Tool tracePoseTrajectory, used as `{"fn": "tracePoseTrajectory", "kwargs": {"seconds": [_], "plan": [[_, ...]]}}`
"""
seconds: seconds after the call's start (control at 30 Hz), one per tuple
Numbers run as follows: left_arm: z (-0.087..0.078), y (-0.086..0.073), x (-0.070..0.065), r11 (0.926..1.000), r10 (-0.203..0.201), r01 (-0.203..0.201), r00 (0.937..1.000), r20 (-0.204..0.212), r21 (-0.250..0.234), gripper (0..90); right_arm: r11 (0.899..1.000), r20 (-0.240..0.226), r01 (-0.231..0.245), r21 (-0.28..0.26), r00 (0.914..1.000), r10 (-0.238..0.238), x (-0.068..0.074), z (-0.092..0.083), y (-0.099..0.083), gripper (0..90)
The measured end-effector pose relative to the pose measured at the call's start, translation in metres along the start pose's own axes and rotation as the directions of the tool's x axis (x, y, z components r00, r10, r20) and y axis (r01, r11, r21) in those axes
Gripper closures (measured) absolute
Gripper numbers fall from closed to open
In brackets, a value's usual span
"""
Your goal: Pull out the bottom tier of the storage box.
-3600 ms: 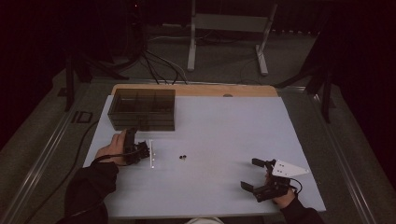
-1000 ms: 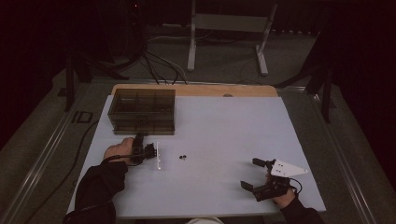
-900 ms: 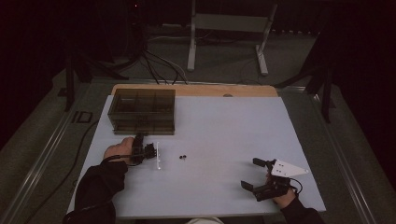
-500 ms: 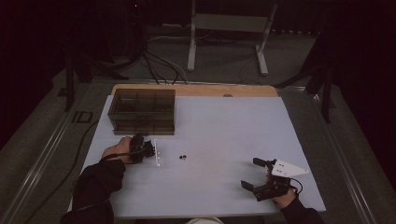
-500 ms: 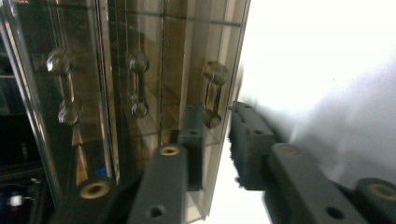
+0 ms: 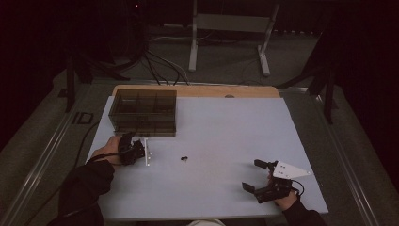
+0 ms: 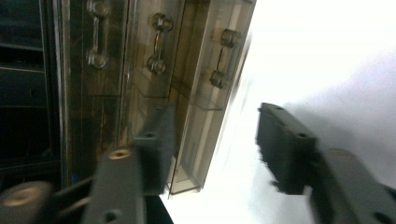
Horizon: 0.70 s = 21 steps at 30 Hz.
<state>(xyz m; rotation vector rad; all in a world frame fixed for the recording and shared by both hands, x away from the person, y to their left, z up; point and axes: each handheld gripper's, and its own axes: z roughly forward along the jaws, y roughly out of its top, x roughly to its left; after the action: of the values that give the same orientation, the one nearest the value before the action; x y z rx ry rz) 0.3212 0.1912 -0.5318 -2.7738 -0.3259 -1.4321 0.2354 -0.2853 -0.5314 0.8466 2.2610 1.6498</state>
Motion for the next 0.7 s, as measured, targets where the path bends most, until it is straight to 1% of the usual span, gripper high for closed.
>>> {"fn": "tracePoseTrajectory", "kwargs": {"seconds": [0.1, 0.13, 0.17, 0.2, 0.23, 0.27, 0.37, 0.43, 0.47, 0.5, 0.53, 0.57, 0.6, 0.67, 0.7], "plan": [[0.000, -0.004, 0.004, 0.9997, -0.019, 0.019, 0.9997, 0.016, 0.016, 37.5, 1.000, -0.001, 0.002, 0.003, 1.0000, -0.002, 0.000, 0.000, 0.000, 0.0], [0.000, -0.005, 0.005, 0.9993, -0.032, 0.032, 0.9991, 0.026, 0.022, 34.4, 1.000, -0.002, 0.001, 0.005, 1.0000, -0.001, 0.000, 0.000, 0.000, 0.0], [0.000, -0.007, 0.006, 0.9986, -0.047, 0.046, 0.9985, 0.027, 0.027, 30.1, 1.000, -0.001, 0.001, 0.003, 1.0000, -0.001, 0.000, 0.001, 0.000, 0.0], [0.000, -0.008, 0.008, 0.9984, -0.050, 0.049, 0.9984, 0.027, 0.028, 26.1, 1.000, -0.001, -0.001, 0.002, 1.0000, 0.001, 0.000, 0.001, 0.000, 0.0], [0.000, -0.009, 0.009, 0.9977, -0.064, 0.063, 0.9977, 0.024, 0.023, 22.7, 1.000, -0.001, -0.002, 0.001, 1.0000, 0.002, 0.000, 0.001, 0.000, 0.0], [0.000, -0.010, 0.011, 0.9973, -0.070, 0.069, 0.9972, 0.027, 0.023, 20.9, 1.000, -0.001, -0.001, 0.003, 1.0000, 0.001, 0.000, 0.001, 0.000, 0.0], [-0.001, -0.013, 0.017, 0.9960, -0.087, 0.085, 0.9945, 0.058, 0.028, 10.1, 1.000, -0.002, 0.002, 0.004, 1.0000, -0.002, 0.000, 0.001, 0.000, 0.0], [-0.001, -0.014, 0.020, 0.9943, -0.106, 0.105, 0.9914, 0.076, 0.017, 7.1, 1.000, -0.002, -0.001, 0.004, 1.0000, 0.001, 0.000, 0.002, 0.000, 0.0], [-0.001, -0.015, 0.021, 0.9947, -0.103, 0.102, 0.9923, 0.069, 0.013, 4.2, 1.000, -0.003, -0.001, 0.006, 1.0000, 0.001, 0.000, 0.002, -0.001, 0.0], [-0.002, -0.016, 0.023, 0.9945, -0.104, 0.104, 0.9913, 0.080, 0.004, 4.0, 1.000, -0.005, -0.001, 0.008, 1.0000, 0.001, 0.000, 0.002, -0.001, 0.0], [-0.001, -0.016, 0.025, 0.9941, -0.109, 0.109, 0.9901, 0.089, 0.007, 3.8, 1.000, -0.005, -0.001, 0.009, 1.0000, 0.001, 0.000, 0.002, -0.001, 0.0], [-0.001, -0.017, 0.025, 0.9943, -0.106, 0.106, 0.9907, 0.085, 0.006, 2.9, 1.000, -0.005, 0.001, 0.007, 1.0000, -0.001, 0.000, 0.002, 0.000, 0.0], [0.000, -0.018, 0.026, 0.9949, -0.100, 0.100, 0.9899, 0.100, 0.004, 2.9, 1.000, -0.004, -0.001, 0.006, 1.0000, 0.001, 0.000, 0.002, 0.000, 0.0], [0.002, -0.019, 0.027, 0.9942, -0.105, 0.107, 0.9899, 0.095, -0.010, 2.1, 1.000, -0.003, 0.000, 0.005, 1.0000, 0.000, 0.000, 0.002, -0.001, 0.0], [0.002, -0.020, 0.029, 0.9953, -0.096, 0.097, 0.9905, 0.098, -0.004, 2.1, 1.000, -0.003, -0.001, 0.007, 1.0000, 0.001, 0.000, 0.002, -0.001, 0.0]]}}
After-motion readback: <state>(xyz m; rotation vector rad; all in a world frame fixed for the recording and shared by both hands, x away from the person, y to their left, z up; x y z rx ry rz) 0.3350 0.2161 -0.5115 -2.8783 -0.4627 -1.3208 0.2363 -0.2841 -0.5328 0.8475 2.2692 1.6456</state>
